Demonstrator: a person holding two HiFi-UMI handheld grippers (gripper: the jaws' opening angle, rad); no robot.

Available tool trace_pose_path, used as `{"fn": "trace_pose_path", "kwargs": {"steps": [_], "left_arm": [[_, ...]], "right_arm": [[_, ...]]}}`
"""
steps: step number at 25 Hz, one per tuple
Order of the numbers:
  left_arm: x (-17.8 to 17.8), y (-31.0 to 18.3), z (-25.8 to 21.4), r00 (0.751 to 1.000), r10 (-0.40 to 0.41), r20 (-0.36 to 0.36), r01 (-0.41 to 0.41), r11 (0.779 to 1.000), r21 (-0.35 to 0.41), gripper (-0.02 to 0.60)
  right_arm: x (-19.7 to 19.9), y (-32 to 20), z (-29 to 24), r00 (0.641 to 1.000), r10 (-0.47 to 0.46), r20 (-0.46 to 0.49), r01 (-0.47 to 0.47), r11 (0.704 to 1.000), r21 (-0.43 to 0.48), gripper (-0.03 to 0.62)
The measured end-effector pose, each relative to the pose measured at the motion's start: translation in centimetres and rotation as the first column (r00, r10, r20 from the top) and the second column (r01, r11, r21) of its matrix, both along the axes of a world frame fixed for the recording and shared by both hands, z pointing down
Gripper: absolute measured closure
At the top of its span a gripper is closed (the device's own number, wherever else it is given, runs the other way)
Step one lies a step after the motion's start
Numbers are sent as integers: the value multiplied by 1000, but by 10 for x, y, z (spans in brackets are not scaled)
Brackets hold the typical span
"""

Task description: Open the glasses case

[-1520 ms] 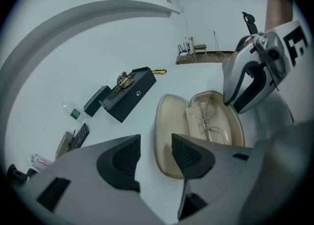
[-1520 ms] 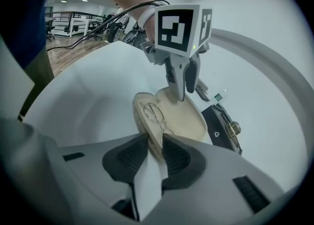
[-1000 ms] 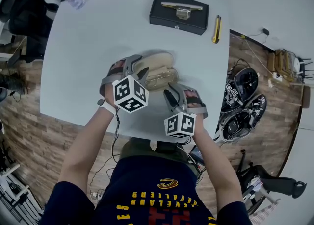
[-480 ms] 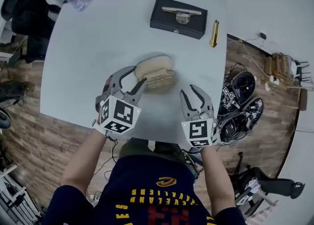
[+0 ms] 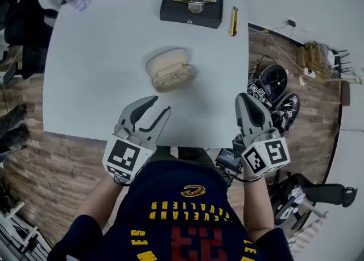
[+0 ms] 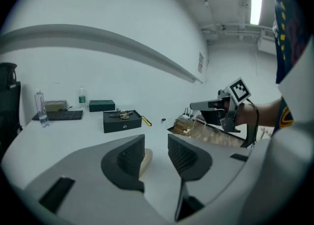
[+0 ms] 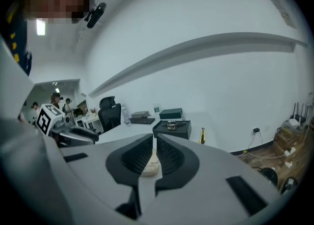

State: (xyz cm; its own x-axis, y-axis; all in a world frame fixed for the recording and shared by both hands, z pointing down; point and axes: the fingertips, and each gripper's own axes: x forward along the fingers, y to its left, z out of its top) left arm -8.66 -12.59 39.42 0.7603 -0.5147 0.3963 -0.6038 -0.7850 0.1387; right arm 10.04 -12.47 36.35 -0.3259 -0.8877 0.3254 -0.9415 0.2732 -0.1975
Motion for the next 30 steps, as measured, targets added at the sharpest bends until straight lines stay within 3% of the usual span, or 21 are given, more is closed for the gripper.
{"fn": "trace_pose_path", "kwargs": {"steps": [4, 12, 18, 30], "left_arm": [[5, 9, -31, 993, -20, -112, 18, 1000, -17, 475], [42, 30, -74, 974, 72, -217, -63, 997, 47, 531], [60, 46, -76, 970, 97, -221, -100, 995, -3, 532], [66, 51, -75, 973, 86, -213, -89, 996, -1, 532]], "right_arm": [[9, 12, -39, 997, 55, 59, -58, 998, 37, 560], [16, 47, -67, 996, 72, 52, -75, 995, 59, 566], [14, 59, -70, 998, 45, 46, -47, 997, 54, 568], [-3, 65, -74, 999, -29, 39, 26, 996, 83, 569]]}}
